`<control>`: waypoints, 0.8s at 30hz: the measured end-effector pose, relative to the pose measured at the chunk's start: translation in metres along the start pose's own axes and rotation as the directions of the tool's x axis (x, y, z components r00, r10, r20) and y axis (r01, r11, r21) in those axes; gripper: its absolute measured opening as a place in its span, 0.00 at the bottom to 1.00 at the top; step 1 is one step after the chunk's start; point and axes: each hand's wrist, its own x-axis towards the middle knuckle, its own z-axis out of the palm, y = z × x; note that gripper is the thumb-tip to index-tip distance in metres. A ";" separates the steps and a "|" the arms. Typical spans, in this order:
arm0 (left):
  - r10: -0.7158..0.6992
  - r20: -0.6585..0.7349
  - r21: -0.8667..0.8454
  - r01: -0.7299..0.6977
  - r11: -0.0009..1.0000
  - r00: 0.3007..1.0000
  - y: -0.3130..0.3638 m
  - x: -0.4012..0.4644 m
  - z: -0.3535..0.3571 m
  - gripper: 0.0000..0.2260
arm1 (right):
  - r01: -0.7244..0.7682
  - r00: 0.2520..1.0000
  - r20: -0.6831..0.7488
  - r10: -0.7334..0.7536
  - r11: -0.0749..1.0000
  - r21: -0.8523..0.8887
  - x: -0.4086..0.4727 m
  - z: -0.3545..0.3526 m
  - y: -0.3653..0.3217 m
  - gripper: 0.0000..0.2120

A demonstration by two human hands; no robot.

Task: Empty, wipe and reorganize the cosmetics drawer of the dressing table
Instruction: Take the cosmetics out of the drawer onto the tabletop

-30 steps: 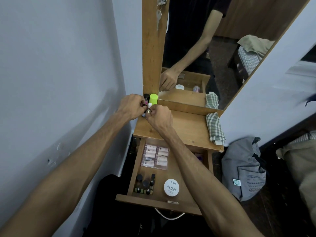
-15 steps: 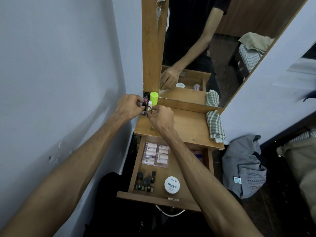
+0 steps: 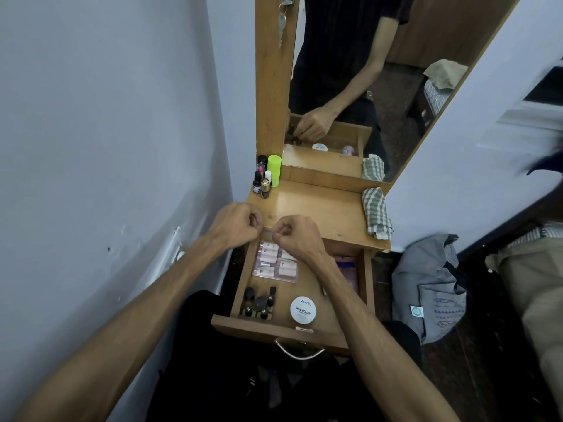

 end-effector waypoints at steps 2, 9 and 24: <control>0.009 0.075 0.012 -0.010 1.000 0.997 0.003 -0.018 0.010 0.06 | -0.002 0.997 0.071 0.002 1.000 -0.011 -0.015 0.003 0.003 0.05; 0.008 0.306 0.092 -0.038 0.995 0.952 0.007 -0.060 0.035 0.08 | -0.002 0.958 0.286 0.032 0.995 -0.102 -0.054 0.009 0.010 0.08; 0.036 0.364 0.344 -0.170 0.923 0.931 0.004 -0.084 0.052 0.10 | 0.104 0.939 0.343 -0.005 0.957 -0.271 -0.084 0.032 0.028 0.21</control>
